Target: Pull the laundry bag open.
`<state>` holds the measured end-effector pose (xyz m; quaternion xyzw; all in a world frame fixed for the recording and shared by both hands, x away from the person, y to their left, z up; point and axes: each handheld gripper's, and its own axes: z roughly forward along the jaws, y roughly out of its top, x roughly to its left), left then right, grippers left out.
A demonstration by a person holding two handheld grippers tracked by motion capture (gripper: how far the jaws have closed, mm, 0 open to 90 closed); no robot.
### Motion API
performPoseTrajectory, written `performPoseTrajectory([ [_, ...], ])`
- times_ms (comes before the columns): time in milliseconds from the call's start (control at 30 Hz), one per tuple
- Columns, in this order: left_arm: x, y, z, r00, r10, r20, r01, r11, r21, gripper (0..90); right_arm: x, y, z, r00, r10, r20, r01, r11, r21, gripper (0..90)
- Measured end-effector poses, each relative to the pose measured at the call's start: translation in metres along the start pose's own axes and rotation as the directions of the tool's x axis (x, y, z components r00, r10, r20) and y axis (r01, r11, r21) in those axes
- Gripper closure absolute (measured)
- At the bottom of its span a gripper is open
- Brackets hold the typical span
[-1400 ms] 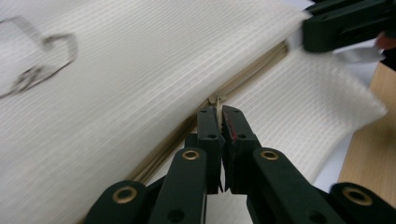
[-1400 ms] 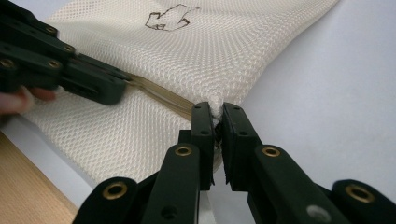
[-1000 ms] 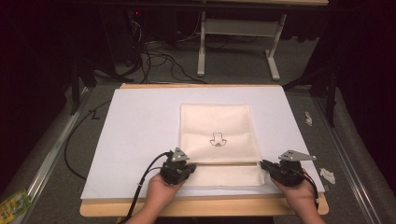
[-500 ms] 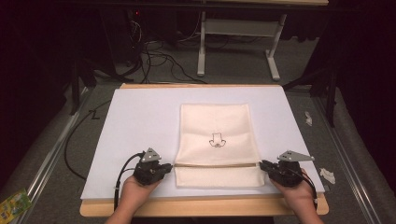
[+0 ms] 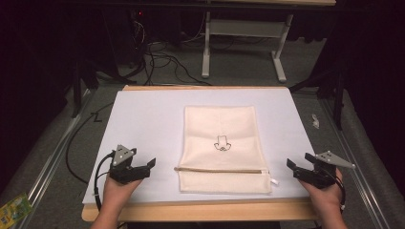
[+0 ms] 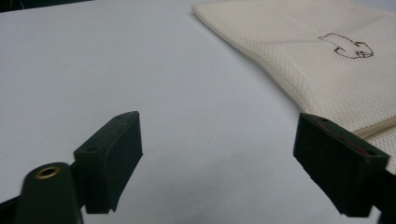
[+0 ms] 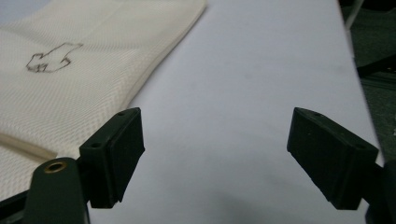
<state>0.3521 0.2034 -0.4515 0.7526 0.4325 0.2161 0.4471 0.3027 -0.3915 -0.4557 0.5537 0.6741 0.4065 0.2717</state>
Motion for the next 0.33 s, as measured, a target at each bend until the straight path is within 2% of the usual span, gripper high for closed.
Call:
performPoseTrajectory([
  [133,-0.004,0.002,0.001,1.0000,0.001,0.006,-0.001,0.9999,-0.014,13.2,0.002,0.002,-0.002,1.0000,-0.003,0.009,0.003,1.000,-0.013,17.7],
  [233,-0.004,0.002,0.002,1.0000,0.002,0.005,-0.002,1.0000,-0.007,11.8,0.007,0.004,0.000,0.9994,-0.035,-0.004,0.035,0.999,-0.018,17.5],
  [333,-0.002,0.000,0.002,0.9998,-0.017,0.005,0.017,0.9997,0.016,5.0,0.009,0.005,0.000,0.9993,-0.036,-0.012,0.036,0.999,-0.024,16.9],
])
